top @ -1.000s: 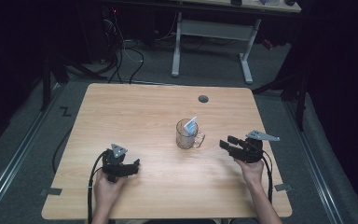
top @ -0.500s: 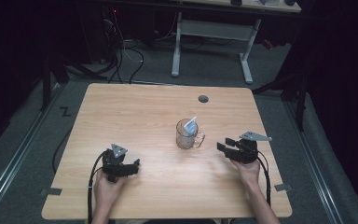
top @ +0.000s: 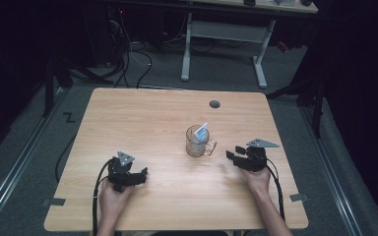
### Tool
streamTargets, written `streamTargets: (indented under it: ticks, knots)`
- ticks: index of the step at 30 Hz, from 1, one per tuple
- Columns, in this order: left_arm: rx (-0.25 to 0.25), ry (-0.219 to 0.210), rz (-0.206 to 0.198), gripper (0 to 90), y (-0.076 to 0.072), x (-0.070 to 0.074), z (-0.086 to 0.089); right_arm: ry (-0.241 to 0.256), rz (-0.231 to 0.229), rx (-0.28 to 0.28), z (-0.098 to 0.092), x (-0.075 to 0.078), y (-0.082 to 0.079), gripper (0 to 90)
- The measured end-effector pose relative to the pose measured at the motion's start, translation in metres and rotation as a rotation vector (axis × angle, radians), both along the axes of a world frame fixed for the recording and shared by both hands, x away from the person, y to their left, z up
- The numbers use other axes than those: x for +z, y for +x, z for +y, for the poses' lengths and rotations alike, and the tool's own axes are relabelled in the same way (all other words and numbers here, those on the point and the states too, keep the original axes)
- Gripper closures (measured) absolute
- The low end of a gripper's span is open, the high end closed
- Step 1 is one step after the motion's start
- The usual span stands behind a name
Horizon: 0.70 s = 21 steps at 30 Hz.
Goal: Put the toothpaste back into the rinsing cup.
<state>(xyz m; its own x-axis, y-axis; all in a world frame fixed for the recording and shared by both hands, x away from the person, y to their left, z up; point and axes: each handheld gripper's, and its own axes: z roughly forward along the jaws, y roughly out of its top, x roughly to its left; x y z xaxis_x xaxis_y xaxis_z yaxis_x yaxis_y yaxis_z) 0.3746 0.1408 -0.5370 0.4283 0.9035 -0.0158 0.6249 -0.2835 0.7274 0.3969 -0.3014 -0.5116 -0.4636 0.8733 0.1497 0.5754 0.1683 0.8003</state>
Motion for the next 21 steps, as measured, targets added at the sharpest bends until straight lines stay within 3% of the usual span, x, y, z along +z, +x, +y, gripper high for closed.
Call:
streamTargets:
  ticks: [21]
  knots:
    - [0.0, 0.0, 0.0, 14.8, 0.0, 0.0, 0.0, -0.112, 0.025, -0.016, 0.012, -0.014, 0.005, 45.4]
